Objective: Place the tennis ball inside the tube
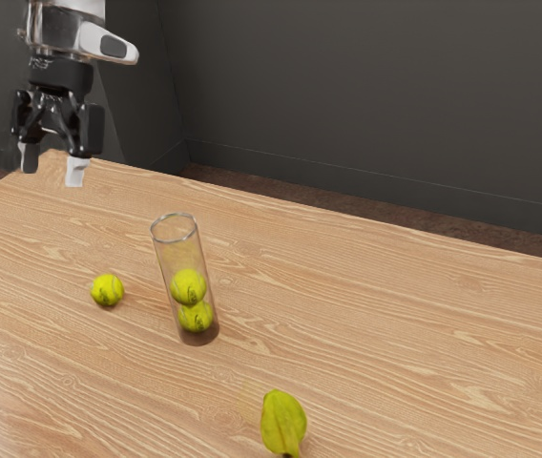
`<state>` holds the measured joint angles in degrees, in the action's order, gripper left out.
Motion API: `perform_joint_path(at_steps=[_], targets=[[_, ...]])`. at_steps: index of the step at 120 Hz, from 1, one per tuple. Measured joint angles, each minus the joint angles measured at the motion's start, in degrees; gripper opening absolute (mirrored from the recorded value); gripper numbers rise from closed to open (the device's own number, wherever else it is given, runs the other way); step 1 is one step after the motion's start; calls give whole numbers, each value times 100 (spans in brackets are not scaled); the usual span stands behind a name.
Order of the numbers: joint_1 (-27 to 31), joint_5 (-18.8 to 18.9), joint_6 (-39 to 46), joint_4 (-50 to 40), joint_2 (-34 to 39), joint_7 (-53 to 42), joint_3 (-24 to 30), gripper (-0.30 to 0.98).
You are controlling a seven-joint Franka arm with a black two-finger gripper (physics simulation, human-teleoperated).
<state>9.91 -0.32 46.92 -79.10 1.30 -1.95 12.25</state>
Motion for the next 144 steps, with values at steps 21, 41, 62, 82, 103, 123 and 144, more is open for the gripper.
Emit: perform_joint_path(at_steps=[21, 41, 62, 82, 103, 123, 144], targets=[[-492, 52, 1966, -857, 378, -128, -337, 69], [-155, 50, 3791, -3549, 1393, -217, -1141, 69], [-109, 34, 5521, -4273, 597, -288, -1665, 69], [18, -1, 6755, -4274, -300, -342, -1874, 69], [-61, -125, 7619, -4198, -975, -383, -1898, 69], [-17, -176, 8029, -3913, -1465, -415, -1901, 69], [163, -140, 8407, -3679, -1907, -459, -1906, 69]])
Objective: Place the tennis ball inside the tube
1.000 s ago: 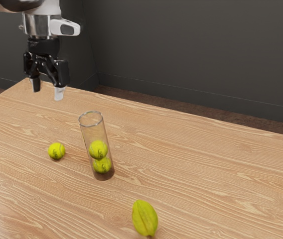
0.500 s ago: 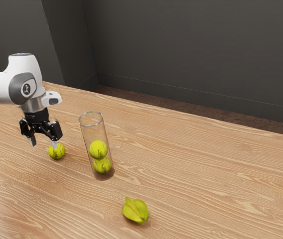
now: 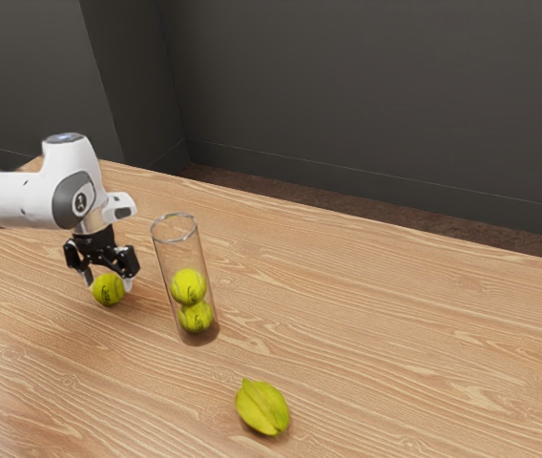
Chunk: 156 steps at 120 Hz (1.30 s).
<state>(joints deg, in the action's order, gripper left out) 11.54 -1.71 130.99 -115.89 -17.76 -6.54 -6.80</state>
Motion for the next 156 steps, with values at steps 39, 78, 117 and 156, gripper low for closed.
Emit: perform_joint_path(at_steps=[39, 78, 117, 156], targets=[[129, 38, 232, 274, -485, -55, -43, 69], [138, 9, 332, 276, -648, -86, -48, 54], [138, -9, 430, 401, -746, -92, -42, 44], [79, 19, 312, 146, 325, -52, 55, 38]])
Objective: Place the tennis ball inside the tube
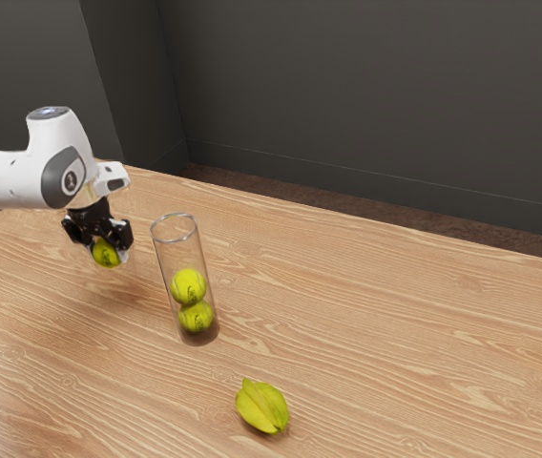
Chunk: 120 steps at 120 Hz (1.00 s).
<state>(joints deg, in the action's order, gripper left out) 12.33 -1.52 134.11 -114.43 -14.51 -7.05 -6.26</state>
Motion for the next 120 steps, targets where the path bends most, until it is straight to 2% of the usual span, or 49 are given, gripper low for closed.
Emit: perform_joint_path(at_steps=[19, 40, 52, 80, 106, 120], targets=[[-256, 16, -362, -296, 1338, 52, 136, 37], [-425, 28, -762, -320, 2115, 110, 430, 37], [-407, 37, -903, -378, 2212, 140, 479, 37], [-396, 46, -1056, -373, 2323, 226, 1046, 38], [-389, 46, -1102, -363, 2307, 321, 1293, 38], [-391, 12, -1149, -345, 2278, 350, 1378, 48]])
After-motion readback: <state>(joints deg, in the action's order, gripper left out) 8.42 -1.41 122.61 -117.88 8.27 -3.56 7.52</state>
